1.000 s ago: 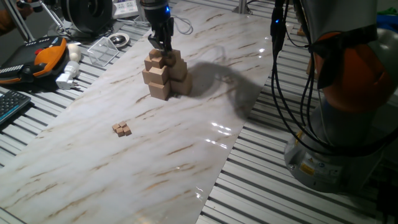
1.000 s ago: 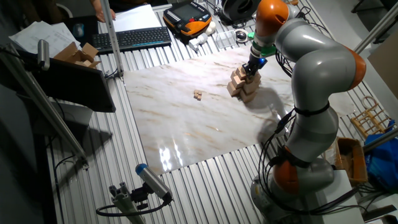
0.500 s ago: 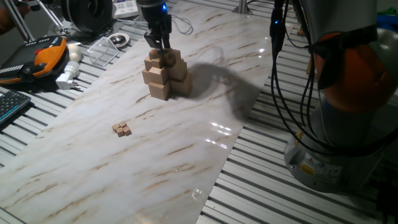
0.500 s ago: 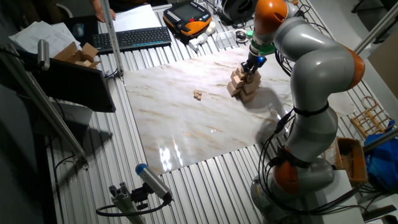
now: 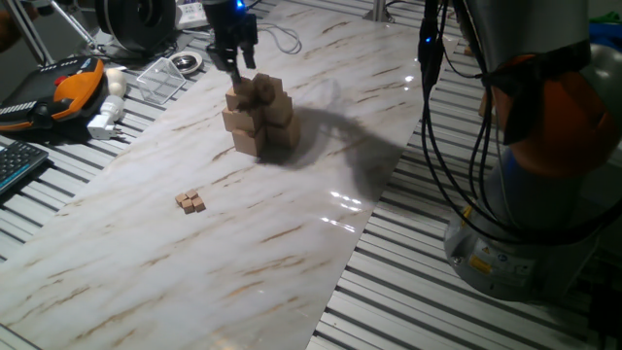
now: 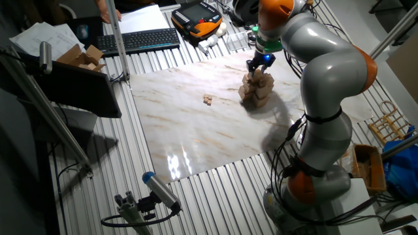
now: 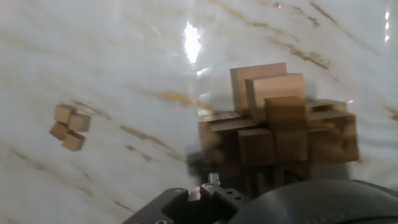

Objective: Stack the blocks into a cross shape

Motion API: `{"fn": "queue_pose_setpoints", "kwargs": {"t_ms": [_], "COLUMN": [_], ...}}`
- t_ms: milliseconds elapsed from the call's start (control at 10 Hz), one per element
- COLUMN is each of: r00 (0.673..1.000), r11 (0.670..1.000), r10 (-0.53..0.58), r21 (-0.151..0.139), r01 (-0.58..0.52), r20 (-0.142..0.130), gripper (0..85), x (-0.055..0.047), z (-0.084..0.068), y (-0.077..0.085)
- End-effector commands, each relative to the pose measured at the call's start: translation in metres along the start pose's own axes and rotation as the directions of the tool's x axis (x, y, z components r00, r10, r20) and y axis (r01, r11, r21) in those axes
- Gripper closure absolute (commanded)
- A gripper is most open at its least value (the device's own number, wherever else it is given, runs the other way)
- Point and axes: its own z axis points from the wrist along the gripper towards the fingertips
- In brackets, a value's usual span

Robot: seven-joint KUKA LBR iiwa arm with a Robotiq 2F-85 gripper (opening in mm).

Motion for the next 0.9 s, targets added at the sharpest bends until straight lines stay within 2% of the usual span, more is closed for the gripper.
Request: {"fn": "queue_pose_setpoints", "kwargs": {"t_ms": [0,100,300,400,600,800], "r00": [1.0,0.999,0.998,0.996,0.996,0.996], "r11": [1.0,0.999,0.996,0.994,0.995,0.996], "r10": [0.016,0.035,0.067,0.084,0.085,0.086], "r21": [-0.001,-0.005,-0.054,-0.067,-0.056,-0.024], "r01": [-0.016,-0.035,-0.067,-0.084,-0.085,-0.086], "r20": [0.001,0.002,-0.005,-0.002,-0.002,0.0], "gripper": [34.0,34.0,34.0,34.0,34.0,34.0], "x": [0.0,-0.001,-0.009,-0.014,-0.021,-0.024], "z": [-0.001,-0.001,0.007,0.009,0.005,0.001], "y": [0.008,0.014,0.016,0.017,0.013,0.01]}}
